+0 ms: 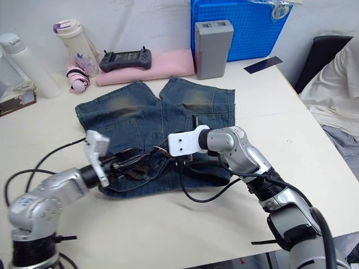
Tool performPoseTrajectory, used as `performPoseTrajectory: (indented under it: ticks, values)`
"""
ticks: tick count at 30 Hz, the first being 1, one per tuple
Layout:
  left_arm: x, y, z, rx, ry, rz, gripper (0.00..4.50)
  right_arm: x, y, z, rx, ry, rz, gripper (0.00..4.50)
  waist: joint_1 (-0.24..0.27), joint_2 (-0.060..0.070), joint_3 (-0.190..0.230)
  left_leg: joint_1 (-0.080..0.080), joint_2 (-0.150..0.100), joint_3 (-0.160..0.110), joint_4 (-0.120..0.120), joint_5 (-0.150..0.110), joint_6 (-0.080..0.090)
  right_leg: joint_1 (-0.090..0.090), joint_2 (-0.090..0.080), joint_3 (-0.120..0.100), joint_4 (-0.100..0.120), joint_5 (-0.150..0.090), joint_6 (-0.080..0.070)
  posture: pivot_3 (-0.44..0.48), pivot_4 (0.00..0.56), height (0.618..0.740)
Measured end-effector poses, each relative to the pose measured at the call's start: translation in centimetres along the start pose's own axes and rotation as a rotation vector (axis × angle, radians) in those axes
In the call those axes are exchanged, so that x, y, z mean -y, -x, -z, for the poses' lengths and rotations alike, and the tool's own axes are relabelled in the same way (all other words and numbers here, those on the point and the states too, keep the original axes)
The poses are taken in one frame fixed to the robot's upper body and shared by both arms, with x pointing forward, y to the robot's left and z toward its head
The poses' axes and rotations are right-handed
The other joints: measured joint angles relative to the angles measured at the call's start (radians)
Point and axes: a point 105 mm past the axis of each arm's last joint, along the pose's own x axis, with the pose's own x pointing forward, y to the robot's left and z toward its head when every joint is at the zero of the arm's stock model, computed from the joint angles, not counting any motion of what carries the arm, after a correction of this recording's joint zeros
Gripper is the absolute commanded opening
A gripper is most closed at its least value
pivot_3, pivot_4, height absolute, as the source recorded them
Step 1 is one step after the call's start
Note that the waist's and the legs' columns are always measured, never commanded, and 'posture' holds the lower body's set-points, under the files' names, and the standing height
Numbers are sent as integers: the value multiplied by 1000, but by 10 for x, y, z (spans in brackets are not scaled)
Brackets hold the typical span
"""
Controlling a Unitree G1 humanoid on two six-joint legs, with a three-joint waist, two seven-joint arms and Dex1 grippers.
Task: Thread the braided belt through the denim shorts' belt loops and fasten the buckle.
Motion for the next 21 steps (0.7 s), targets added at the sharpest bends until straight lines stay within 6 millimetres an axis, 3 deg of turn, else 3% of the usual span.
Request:
performPoseTrajectory:
  ticks: [1, 3, 6, 10, 13, 21]
  values:
    - [-2, 8, -5, -9, -3, 26, 410, 1, 0, 1, -4, -9, 6, 0, 1, 0, 0, 0, 0, 0, 0, 0, 0, 0, 0, 0, 0, 0, 0, 0, 150, 709]
    - [-14, 14, -10, -26, -16, 18, 23, 2, 2, 3, -10, -21, 17, 0, 3, 0, 0, 0, -1, 0, 0, 0, 0, 0, 0, 0, 0, 0, 0, 0, 150, 709]
    - [-49, 11, -7, -102, -68, -93, 23, 1, 2, 1, -6, -36, 29, 0, 5, 0, 0, 0, -1, -1, 0, 0, 0, 1, -1, -1, 0, 0, 0, 0, 150, 709]
    - [-81, 1, 19, -227, -119, -161, 23, 1, 6, -3, 7, -46, 53, 0, 0, 0, 0, -1, -1, -1, -1, 0, 0, -2, 0, -1, 0, 0, 0, 0, 150, 709]
    - [-87, -1, 34, -302, -187, -130, 23, 8, 24, 3, -5, -83, 110, 0, -5, 0, 0, -8, 0, -2, 1, 0, 0, -6, 0, -3, 0, 0, 0, 0, 150, 709]
    - [-87, 0, 36, -328, -301, -89, 23, 37, 80, 34, -81, -170, 281, 0, 2, 0, 0, -8, -1, -2, 2, 0, 0, -6, -1, -3, 0, 0, 0, 0, 150, 709]
